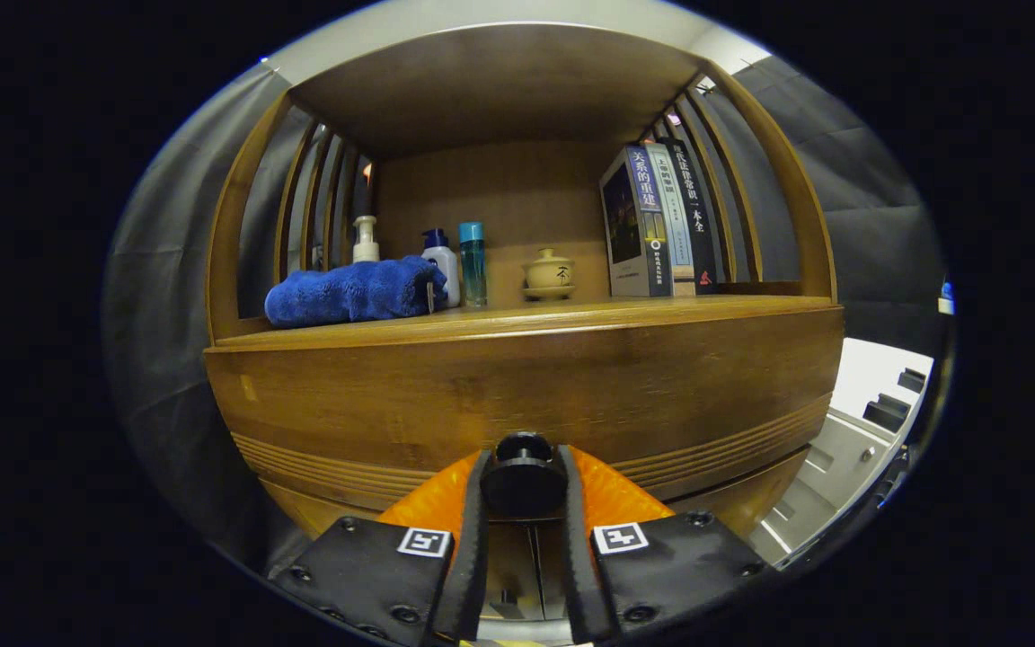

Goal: Pull open the drawer, take out the items inside it, and place them on the countertop above the cabinet.

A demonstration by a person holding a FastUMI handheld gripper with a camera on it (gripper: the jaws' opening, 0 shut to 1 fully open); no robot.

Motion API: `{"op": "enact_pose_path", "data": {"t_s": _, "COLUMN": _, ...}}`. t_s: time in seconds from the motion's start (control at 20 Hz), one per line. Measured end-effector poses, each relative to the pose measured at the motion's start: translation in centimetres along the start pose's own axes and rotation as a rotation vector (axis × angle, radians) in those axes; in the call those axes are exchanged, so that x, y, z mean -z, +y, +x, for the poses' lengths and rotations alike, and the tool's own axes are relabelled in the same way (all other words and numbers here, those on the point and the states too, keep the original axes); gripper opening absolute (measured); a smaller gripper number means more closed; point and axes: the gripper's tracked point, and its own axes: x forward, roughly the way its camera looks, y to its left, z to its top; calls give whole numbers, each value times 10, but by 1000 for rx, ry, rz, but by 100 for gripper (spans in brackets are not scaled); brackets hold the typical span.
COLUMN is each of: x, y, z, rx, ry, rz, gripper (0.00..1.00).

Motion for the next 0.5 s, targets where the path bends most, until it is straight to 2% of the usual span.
{"op": "enact_pose_path", "data": {"t_s": 0.2, "x": 0, "y": 2, "z": 1, "rx": -7, "ry": 24, "rz": 6, "gripper": 33}}
{"op": "enact_pose_path", "data": {"t_s": 0.35, "x": 4, "y": 2, "z": -10, "rx": 12, "ry": 79, "rz": -35, "gripper": 33}}
{"op": "enact_pose_path", "data": {"t_s": 0.5, "x": 5, "y": 3, "z": -26, "rx": 30, "ry": 90, "rz": -16, "gripper": 33}}
